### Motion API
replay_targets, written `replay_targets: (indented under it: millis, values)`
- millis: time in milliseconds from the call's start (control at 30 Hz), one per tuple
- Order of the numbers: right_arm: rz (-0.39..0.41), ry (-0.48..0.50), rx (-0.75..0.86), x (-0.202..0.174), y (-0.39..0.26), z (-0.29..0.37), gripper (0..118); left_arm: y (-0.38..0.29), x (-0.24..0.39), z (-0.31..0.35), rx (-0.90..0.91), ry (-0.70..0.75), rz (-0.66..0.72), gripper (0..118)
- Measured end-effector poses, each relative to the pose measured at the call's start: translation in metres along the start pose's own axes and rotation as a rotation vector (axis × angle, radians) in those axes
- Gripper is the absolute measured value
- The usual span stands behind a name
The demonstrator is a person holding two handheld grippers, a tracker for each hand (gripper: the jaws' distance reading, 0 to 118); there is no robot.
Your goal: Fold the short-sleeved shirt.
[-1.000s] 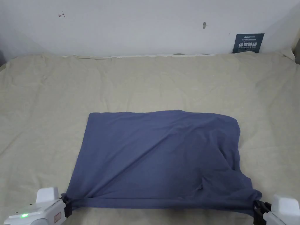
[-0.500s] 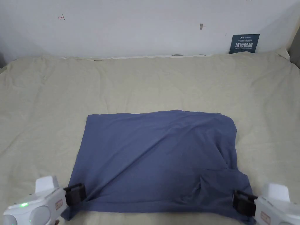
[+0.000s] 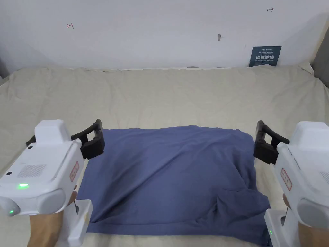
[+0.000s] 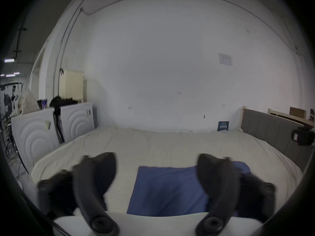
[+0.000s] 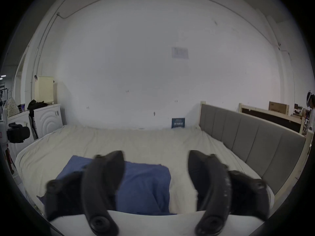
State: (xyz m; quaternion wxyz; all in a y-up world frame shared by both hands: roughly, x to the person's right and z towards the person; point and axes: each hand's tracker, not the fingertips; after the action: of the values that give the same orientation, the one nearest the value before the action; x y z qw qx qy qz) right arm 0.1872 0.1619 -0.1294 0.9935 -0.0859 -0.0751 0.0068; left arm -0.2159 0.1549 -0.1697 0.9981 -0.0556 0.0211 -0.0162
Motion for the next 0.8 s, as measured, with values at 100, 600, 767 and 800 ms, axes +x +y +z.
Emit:
replay_targets:
  millis: [100,600,767,800]
  values:
    - [0.016,-0.004,0.033,-0.005,-0.001,0.004,2,-0.005,0.008,-0.001,0.008,-0.016,-0.002,1]
    - [0.042,0.019,-0.01,-0.006,-0.018,-0.005,1,-0.061,-0.031,-0.022,-0.378,-0.027,0.035,0]
    - [0.069,0.018,-0.053,-0.006,-0.031,-0.012,1,-0.112,-0.058,-0.021,-0.588,-0.008,0.069,12]
    - [0.07,0.02,-0.066,-0.005,-0.034,-0.014,1,-0.123,-0.063,-0.019,-0.609,0.011,0.085,38]
